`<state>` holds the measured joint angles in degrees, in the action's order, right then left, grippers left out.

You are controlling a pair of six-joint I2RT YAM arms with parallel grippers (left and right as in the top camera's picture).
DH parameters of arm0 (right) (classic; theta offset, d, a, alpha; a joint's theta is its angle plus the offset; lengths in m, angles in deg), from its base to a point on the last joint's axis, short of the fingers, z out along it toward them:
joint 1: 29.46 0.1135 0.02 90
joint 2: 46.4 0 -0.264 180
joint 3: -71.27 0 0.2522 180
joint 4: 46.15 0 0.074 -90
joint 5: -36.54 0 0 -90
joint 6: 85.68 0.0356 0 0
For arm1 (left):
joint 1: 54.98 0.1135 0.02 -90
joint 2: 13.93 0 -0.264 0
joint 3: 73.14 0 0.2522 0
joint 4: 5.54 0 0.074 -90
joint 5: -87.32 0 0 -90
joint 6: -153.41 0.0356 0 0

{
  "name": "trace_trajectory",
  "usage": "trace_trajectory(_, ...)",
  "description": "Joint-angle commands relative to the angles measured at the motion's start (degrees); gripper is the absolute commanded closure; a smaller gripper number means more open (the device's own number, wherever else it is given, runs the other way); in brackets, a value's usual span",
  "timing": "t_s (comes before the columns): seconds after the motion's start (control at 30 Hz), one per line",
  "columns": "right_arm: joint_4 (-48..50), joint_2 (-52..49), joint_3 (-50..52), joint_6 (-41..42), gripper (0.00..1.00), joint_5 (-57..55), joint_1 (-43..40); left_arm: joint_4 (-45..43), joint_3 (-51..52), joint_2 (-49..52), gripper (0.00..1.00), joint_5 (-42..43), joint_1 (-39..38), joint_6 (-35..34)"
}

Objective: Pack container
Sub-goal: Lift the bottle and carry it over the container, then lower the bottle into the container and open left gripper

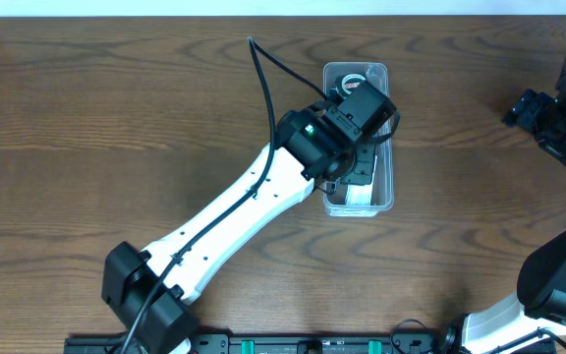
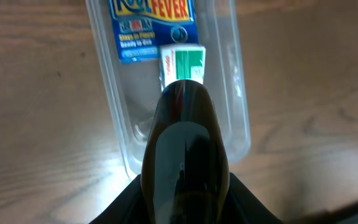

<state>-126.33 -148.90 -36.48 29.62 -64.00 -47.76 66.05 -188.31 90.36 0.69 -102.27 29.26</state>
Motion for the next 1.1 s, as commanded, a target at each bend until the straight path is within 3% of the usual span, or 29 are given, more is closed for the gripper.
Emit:
trace_trajectory(0.0, -0.04, -0.15, -0.07, 1.03, 0.01, -0.81, -0.07, -0.87, -1.07, 2.73, 0.66, -2.82, 0.24, -0.87)
trace_trajectory(0.63, -0.04, -0.15, -0.04, 1.03, 0.01, -0.81, -0.02, -5.22, -1.07, 10.71, 0.66, -4.96, 1.51, -0.92)
trace_trajectory(1.07, -0.04, -0.15, -0.04, 1.03, 0.01, -0.81, -0.02, -3.28, -1.05, 15.23, 0.66, -4.94, 1.51, -1.14)
